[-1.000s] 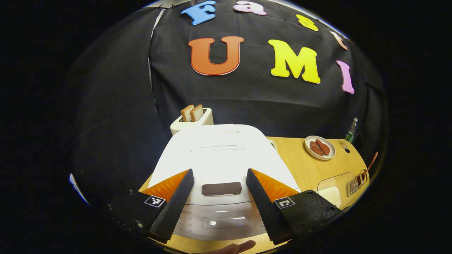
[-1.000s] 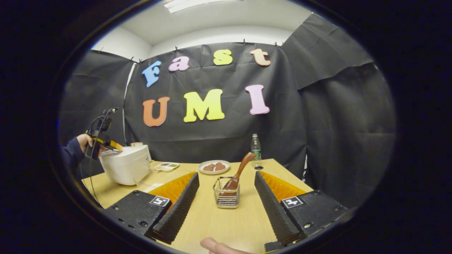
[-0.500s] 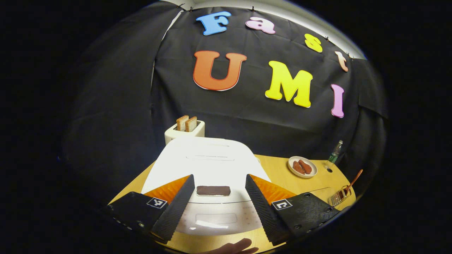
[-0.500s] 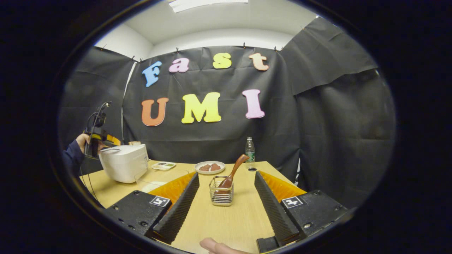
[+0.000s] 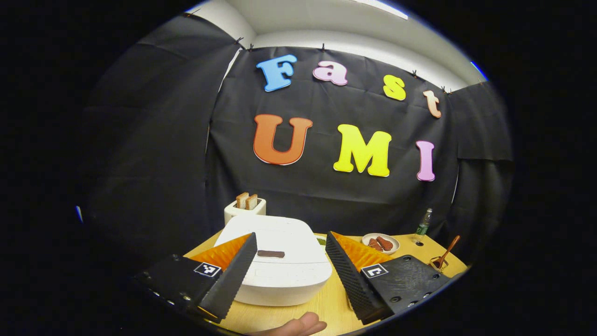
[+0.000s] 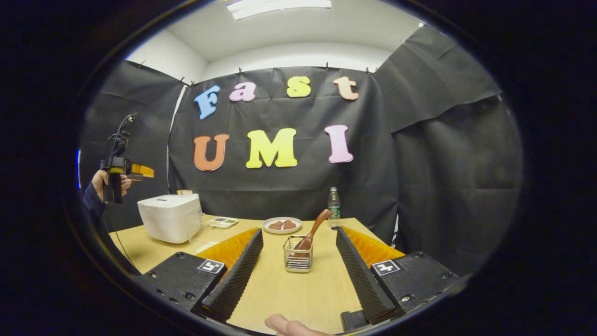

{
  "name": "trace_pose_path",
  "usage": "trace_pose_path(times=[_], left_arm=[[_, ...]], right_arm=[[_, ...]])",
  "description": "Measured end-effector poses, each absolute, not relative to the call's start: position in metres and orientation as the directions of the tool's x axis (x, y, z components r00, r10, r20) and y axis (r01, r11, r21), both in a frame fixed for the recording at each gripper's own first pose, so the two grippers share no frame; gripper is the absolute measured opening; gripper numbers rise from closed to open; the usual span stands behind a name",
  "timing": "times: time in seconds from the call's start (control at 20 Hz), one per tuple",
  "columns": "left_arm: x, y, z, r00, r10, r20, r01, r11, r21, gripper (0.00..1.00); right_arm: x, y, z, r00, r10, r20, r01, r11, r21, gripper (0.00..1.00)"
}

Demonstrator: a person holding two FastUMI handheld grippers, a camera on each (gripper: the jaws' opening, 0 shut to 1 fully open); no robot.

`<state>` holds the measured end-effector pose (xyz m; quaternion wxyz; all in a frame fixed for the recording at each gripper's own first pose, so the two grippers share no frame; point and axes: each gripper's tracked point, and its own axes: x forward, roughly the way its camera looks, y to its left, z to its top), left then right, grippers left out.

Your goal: Close the left gripper, press the button to open the rice cooker; take a wooden spoon from the chopstick holder with the right hand, scoop a spoonful of rice and pour it into the rice cooker, then put the wooden spoon back into the chopstick holder.

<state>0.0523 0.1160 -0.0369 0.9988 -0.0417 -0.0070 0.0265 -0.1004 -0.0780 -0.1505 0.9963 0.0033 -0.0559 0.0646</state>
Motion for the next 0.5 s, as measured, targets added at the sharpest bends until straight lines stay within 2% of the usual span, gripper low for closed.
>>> trace_pose_path(times=[0.3, 0.5], left_arm=[[0.01, 0.078, -0.039, 0.995, 0.064, 0.075, -0.065, 0.998, 0.017, 0.94], [-0.01, 0.054, -0.053, 0.994, 0.076, 0.079, -0.076, 0.997, -0.013, 0.94]], right_arm=[[-0.1, -0.088, -0.145, 0.985, 0.115, 0.128, -0.113, 0.993, -0.022, 0.99], [-0.095, -0.093, -0.136, 0.986, 0.091, 0.138, -0.088, 0.996, -0.026, 0.99]])
